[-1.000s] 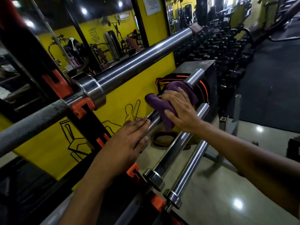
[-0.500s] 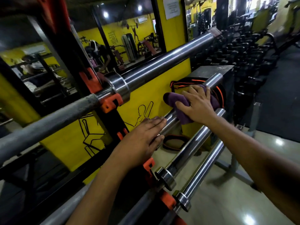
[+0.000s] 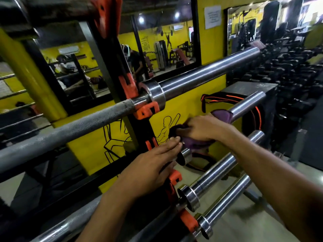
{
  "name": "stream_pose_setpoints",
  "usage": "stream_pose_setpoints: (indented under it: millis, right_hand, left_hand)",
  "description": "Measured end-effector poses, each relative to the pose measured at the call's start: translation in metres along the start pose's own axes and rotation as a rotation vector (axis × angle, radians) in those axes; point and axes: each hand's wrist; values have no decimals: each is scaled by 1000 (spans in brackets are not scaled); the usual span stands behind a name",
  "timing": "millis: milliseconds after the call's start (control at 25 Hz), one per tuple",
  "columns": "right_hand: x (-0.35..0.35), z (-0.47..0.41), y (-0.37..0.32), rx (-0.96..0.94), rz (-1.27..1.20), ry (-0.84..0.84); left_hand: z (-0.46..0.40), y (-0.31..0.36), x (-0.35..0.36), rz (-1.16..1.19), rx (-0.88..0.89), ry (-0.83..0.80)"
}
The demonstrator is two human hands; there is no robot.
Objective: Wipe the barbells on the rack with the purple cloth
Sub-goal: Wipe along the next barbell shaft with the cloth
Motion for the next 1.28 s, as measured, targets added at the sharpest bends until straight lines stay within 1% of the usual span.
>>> stream_pose_setpoints:
  millis: [40,80,120,160,200,240,280,320,360,400,440,520,560,600,640,680,720,760,800,840,920,960,1000,1040,1080,1160,1200,1240,1280]
  right_hand:
    - [-6,-11,0,0,20,-86]
    - [-4,-18,-1,-25,43,-105]
    - [4,-18,2,-77,74,-45]
    - [16,-10,6,-124,71,106]
    - [28,1,14,-185,7,265]
    - [35,15,19,-241,-70,364]
    - [36,21,23,-280,-123,394]
    - [30,22,22,-280,-139,328]
    - [22,12,20,-256,-109,199]
    - [12,-3,17,-226,-30,12]
    - [3,-16,14,-199,-45,-189]
    - [-12,-23,8,-210,-122,-513]
    - [-16,-30,11,-200,-77,-534]
    - [-15,-31,12,-246,19,-460]
    - [-11,-31,10,-225,115,-330]
    - [5,-20,13,-212,144,-89]
    - [24,-5,13,-219,69,227]
    - [33,11,6,-235,-47,462]
    - [35,16,2,-227,-113,555]
    - [32,10,1,-184,-88,482]
    - [13,-13,3,-85,-21,34]
    - [0,-21,0,-65,-37,-155]
    - [-4,-25,-1,-69,-73,-232]
    - [0,-23,1,-66,-107,-185]
    - [11,-14,6,-62,-131,-14]
    - [42,13,4,-104,-254,505]
    - [62,28,1,-135,-376,685]
    - [80,40,-2,-136,-546,808]
    - [96,51,-6,-75,-760,901]
  left_hand:
    - [1,0,0,6,-3,-6]
    - [1,-1,-1,9,-6,-4]
    - [1,-1,-1,14,-6,3]
    - [-1,-1,-2,23,-6,3]
    - [-1,-1,-3,35,-11,-8]
    - [-2,-1,-3,49,-17,-21]
    - [-2,-1,-3,60,-22,-28]
    - [-2,0,-5,66,-25,-31]
    - [-2,1,-6,68,-22,-27]
    - [-2,1,-6,67,-19,-18]
    - [-1,1,-5,64,-21,-14]
    - [0,0,-4,58,-20,-6]
    - [0,-1,-3,56,-13,5]
    - [-1,-2,-2,53,-4,15]
    - [-2,-3,-2,47,7,15]
    - [-3,-4,-1,37,16,4]
    - [-4,-3,0,30,25,-10]
    - [-4,-4,0,31,30,-21]
    - [-5,-5,0,40,32,-23]
    - [-5,-6,1,49,34,-17]
    - [-5,-5,1,57,34,-17]
    - [-4,-4,1,58,32,-21]
    - [-3,-4,1,64,29,-22]
    - [-2,-4,0,76,26,-21]
    - [-3,-4,0,89,28,-21]
    - [-4,-4,-1,103,14,-20]
    - [-5,-3,-1,102,5,-20]
    - [-5,-3,-1,99,1,-25]
    - [-4,-2,-1,95,0,-38]
Point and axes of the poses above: each hand's wrist, its own z-axis away from the middle knuckle, its own x-axis out of the palm, y = z × x, and after that the axes turned 3 degrees about -z, right-handed
